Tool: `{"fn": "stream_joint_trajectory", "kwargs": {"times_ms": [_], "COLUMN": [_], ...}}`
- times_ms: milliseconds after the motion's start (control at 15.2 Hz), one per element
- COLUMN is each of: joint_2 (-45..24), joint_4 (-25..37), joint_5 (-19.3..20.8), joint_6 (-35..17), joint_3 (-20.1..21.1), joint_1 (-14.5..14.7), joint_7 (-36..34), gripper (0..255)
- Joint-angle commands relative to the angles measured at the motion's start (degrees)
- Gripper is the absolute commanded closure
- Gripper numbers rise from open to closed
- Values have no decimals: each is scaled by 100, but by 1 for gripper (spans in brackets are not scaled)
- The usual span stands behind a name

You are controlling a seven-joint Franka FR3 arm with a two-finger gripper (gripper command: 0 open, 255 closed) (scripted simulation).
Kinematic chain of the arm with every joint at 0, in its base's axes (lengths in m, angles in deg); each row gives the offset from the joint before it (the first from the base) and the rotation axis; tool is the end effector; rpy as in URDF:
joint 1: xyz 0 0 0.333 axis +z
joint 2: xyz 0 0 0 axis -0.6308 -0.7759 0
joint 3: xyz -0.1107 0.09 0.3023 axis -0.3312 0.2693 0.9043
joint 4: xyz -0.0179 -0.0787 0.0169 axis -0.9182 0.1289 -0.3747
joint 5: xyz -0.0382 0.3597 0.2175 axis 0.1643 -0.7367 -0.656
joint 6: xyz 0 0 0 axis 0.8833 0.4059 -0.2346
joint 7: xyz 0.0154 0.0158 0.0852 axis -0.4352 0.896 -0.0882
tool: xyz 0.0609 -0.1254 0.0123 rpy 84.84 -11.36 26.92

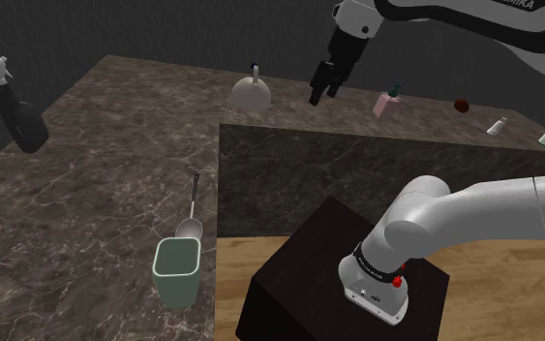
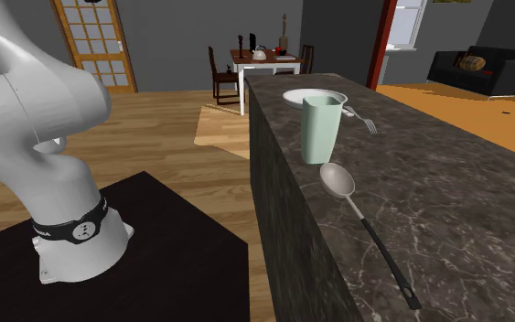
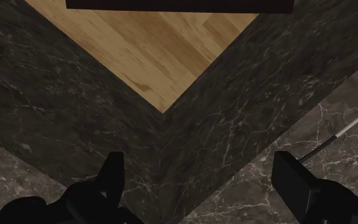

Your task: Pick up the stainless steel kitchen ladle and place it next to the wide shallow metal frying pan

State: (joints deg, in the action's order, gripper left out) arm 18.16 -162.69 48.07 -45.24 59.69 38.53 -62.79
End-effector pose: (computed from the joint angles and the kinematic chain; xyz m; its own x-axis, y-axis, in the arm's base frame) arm 0.3407 -0.0165 0.6058 0.9948 0.0050 0.1021 0.0063 -0.9999 -0.0128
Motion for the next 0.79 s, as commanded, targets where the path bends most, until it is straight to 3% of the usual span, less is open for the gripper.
{"fn": "stream_joint_trajectory", "kwargs": {"times_ms": [0, 726], "joint_2": [0, -334], "joint_4": [0, -1008], "joint_5": [0, -947], "joint_6": [0, -1277], "joint_3": [0, 1337], "joint_1": [0, 38], "joint_7": [0, -2343], "gripper": [0, 0]}}
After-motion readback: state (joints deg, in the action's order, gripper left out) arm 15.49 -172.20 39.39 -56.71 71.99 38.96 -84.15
